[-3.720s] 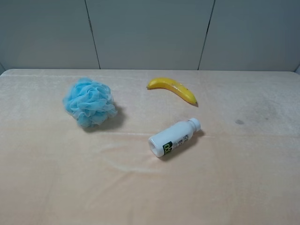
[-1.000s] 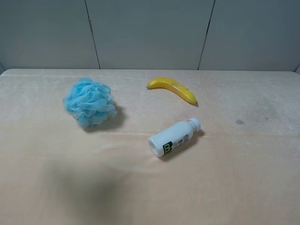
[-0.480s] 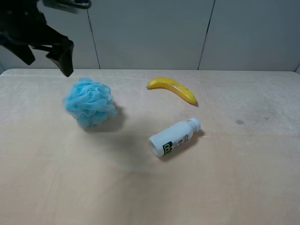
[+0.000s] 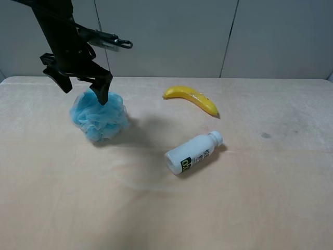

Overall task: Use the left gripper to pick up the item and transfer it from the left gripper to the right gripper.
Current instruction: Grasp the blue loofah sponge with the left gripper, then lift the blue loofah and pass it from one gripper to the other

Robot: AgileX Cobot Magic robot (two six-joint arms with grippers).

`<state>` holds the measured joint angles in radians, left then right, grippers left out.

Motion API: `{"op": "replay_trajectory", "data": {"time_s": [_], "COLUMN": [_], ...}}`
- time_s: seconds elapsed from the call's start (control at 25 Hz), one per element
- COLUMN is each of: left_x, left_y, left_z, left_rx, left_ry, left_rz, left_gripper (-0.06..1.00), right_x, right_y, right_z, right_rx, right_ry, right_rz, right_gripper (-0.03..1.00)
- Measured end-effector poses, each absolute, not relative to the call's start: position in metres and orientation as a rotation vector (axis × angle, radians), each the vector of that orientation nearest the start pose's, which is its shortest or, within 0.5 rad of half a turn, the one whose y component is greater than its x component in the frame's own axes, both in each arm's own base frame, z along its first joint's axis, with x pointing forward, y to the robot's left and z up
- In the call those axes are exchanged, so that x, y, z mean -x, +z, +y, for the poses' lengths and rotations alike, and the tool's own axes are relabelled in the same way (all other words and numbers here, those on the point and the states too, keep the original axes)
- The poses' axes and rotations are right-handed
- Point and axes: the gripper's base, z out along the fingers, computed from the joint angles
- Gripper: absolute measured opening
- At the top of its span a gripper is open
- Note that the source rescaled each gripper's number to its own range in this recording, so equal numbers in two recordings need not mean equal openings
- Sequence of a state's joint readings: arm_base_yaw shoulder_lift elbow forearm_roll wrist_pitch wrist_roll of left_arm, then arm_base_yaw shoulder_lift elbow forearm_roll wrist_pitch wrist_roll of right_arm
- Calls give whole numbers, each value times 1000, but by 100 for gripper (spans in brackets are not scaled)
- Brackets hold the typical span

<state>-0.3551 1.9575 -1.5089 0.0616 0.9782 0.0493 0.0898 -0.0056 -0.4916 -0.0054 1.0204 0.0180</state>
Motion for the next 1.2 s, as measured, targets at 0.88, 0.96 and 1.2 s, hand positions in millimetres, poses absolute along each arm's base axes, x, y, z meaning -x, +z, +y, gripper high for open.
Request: {"op": "replay_trajectory", "data": {"time_s": [0.88,0.96,1.2], "left_x": [-407,-407,-401], "left_y": [148,149,185], "left_z": [-155,-155,-153], "left_rx": [-619,-619,-612], "left_ry": [-110,-111,-120], "left_rz": [2799,2798,2742], "left_gripper": [25,24,13], "right_x": [3,3,3], "right_y": [278,278,278], "right_z": [-1,-1,-1], "right_rx": [72,72,72], "right_ry": [63,63,63], "right_rz": [2005,2005,2005], "right_gripper": [100,100,100]}}
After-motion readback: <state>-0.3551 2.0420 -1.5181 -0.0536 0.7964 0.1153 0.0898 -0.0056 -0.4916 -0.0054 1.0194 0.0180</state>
